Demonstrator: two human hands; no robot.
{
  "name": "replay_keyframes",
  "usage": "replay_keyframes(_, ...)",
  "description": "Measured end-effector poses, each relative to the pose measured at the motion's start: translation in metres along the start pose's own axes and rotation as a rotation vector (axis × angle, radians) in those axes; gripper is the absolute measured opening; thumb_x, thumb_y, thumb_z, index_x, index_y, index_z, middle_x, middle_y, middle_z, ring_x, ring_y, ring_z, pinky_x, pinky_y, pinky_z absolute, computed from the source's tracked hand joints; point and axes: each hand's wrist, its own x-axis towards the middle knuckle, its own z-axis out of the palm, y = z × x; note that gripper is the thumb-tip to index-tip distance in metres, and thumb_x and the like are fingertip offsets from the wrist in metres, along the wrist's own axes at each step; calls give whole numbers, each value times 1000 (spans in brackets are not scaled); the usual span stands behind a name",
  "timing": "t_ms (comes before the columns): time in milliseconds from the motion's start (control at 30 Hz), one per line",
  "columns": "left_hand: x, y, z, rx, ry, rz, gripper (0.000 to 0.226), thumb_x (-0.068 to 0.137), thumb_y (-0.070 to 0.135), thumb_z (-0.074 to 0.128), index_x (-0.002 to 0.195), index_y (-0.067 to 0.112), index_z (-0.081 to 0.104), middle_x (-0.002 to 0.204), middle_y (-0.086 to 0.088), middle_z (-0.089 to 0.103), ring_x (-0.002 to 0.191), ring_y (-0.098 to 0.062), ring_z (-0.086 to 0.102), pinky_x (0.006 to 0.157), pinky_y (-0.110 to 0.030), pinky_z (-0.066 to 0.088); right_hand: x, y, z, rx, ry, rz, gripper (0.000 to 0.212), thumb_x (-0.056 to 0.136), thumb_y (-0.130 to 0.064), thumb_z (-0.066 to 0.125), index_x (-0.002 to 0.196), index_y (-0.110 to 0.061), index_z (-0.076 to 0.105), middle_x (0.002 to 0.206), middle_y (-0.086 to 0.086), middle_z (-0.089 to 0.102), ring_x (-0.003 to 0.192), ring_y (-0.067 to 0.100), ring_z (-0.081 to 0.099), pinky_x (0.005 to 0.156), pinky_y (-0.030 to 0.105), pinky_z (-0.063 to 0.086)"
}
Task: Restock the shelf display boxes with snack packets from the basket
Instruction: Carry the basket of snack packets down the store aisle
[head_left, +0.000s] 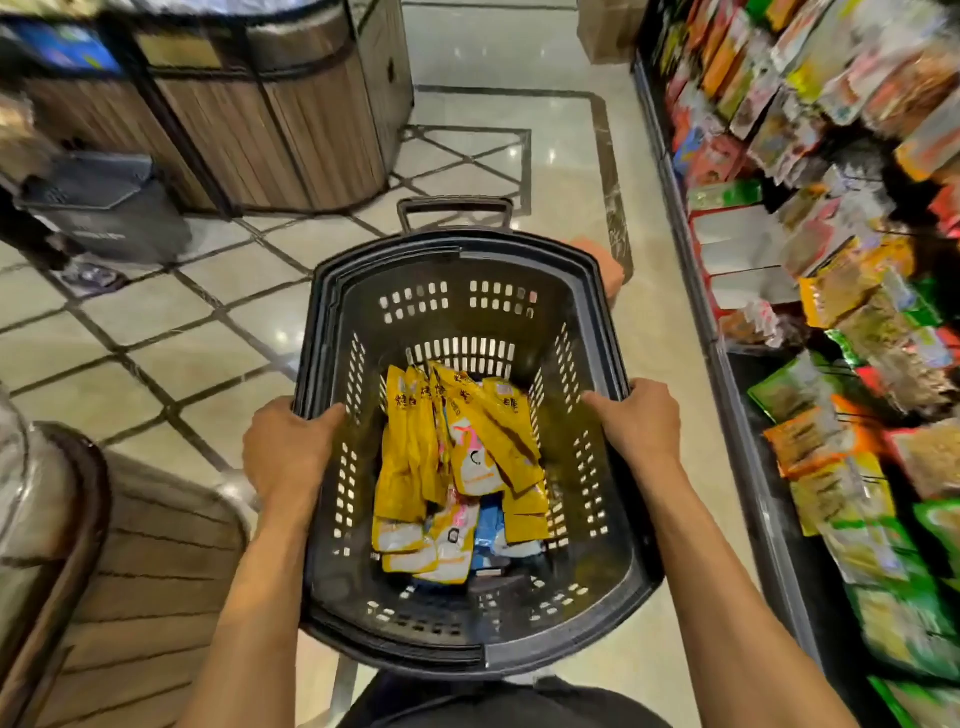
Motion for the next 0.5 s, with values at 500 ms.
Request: replay_keyframes(500, 288, 134, 76, -8, -69, 89, 39, 76, 40, 72, 101, 10, 72, 91, -9, 73, 80, -31, 67, 63, -30, 46, 212, -165, 82, 68, 99, 90, 36, 70, -42, 76, 86, -10, 70, 80, 6, 71, 71, 24, 65, 58, 30, 50)
